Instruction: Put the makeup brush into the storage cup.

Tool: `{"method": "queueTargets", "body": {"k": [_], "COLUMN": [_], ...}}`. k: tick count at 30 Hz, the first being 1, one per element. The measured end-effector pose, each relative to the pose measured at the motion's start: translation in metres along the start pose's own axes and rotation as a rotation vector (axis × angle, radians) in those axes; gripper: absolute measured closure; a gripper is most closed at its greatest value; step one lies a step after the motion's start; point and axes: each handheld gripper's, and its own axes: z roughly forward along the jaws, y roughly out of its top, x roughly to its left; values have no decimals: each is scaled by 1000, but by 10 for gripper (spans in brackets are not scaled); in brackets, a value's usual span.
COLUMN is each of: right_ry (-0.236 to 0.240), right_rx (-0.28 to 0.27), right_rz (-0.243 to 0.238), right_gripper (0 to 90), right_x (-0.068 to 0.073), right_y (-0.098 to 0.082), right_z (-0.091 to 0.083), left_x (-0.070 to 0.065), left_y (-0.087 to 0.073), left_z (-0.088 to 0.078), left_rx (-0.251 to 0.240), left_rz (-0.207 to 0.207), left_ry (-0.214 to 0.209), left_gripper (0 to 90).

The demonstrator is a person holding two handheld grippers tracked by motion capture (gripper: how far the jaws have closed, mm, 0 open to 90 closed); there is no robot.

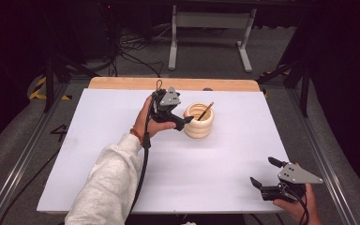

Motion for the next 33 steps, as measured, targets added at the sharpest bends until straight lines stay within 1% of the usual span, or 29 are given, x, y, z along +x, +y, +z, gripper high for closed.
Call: {"method": "queueTargets", "body": {"k": [2, 6, 7, 10, 11, 14, 15, 18, 23, 24, 25, 29, 31, 33], "right_ry": [0, 1, 0, 2, 1, 2, 2, 1, 1, 1, 2, 3, 1, 2], "right_rx": [-1, 0, 0, -1, -1, -1, -1, 0, -1, -1, -1, 0, -1, -2], "right_rz": [0, 0, -1, 0, 0, 1, 1, -1, -2, -2, -1, -1, -2, -3], "right_gripper": [72, 72, 72, 72, 72, 72, 72, 72, 72, 72, 72, 72, 72, 72], "right_x": [0, 0, 0, 0, 0, 0, 0, 0, 0, 0, 1, 1, 1, 1], "right_y": [0, 0, 0, 0, 0, 0, 0, 0, 0, 0, 1, 1, 1, 1], "right_z": [0, 0, 0, 0, 0, 0, 0, 0, 0, 0, 0, 0, 0, 0], "left_x": [-2, -3, -3, -4, -5, -7, -7, -8, -11, -12, -12, -13, -12, -12], "left_y": [0, -1, -1, -2, -3, -4, -5, -6, -9, -10, -10, -14, -16, -19], "left_z": [-3, -8, -9, -11, -12, -15, -16, -20, -27, -28, -29, -34, -36, -39], "left_rx": [14, 10, 12, 14, 17, 22, 20, 18, 24, 23, 25, 40, 46, 39], "left_rz": [22, 30, 38, 40, 39, 52, 44, 61, 72, 69, 78, 89, 85, 86], "left_ry": [-5, 1, 6, 10, 5, 13, 6, 10, 18, 21, 25, 31, 29, 34], "left_gripper": [73, 64, 64, 60, 60, 59, 59, 57, 60, 60, 61, 62, 59, 60]}}
